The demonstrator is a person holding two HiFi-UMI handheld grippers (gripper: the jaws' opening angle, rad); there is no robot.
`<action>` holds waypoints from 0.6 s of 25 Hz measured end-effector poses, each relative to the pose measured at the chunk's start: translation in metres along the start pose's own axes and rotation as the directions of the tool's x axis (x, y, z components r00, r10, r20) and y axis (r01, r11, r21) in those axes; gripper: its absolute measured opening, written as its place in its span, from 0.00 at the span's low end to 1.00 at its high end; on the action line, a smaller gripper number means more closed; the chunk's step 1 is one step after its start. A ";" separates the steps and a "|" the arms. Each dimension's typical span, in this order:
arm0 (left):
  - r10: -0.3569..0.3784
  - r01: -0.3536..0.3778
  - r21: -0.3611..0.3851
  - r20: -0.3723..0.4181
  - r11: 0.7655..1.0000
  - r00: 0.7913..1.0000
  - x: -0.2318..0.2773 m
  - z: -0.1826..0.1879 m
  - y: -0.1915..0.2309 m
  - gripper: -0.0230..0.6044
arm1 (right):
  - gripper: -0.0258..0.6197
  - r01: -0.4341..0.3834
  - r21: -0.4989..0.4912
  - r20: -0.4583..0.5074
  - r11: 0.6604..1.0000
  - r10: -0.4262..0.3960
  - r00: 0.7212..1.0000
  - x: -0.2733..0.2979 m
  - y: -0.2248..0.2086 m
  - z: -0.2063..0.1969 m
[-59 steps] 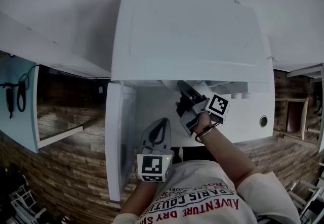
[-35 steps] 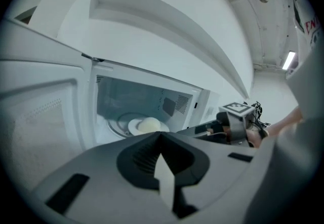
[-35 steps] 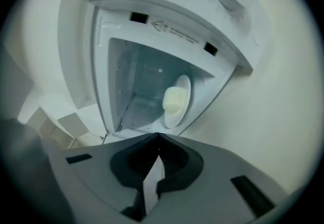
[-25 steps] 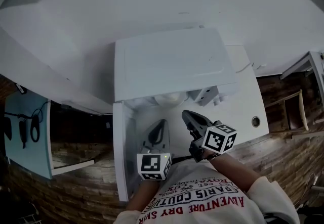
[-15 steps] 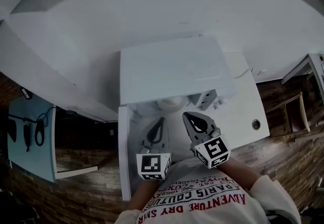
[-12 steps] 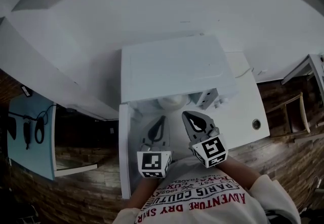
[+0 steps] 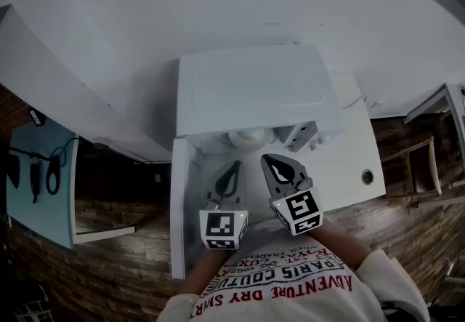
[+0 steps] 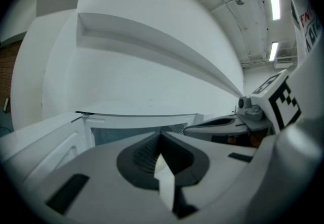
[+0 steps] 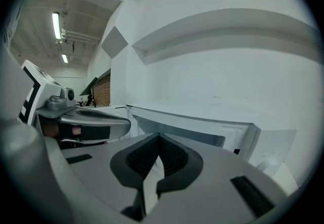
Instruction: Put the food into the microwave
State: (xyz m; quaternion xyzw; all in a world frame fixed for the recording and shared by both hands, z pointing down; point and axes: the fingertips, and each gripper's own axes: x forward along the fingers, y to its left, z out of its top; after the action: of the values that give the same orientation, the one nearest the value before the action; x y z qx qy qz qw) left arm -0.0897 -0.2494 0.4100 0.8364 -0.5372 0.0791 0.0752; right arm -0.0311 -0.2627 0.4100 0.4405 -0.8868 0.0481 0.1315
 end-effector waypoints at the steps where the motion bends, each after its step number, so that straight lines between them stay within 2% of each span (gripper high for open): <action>1: 0.002 -0.002 -0.001 -0.001 1.000 1.000 0.000 -0.001 0.000 0.04 | 0.06 0.000 -0.005 -0.004 1.000 0.000 1.000 0.000 0.001 -0.001; 15: 0.013 -0.013 0.001 -0.012 1.000 1.000 0.001 -0.004 0.002 0.04 | 0.06 0.019 -0.004 -0.006 1.000 -0.019 1.000 -0.002 -0.004 -0.004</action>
State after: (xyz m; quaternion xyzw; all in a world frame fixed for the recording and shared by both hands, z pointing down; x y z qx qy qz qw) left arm -0.0907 -0.2506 0.4140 0.8324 -0.5421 0.0850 0.0777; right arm -0.0260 -0.2626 0.4134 0.4486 -0.8822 0.0465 0.1353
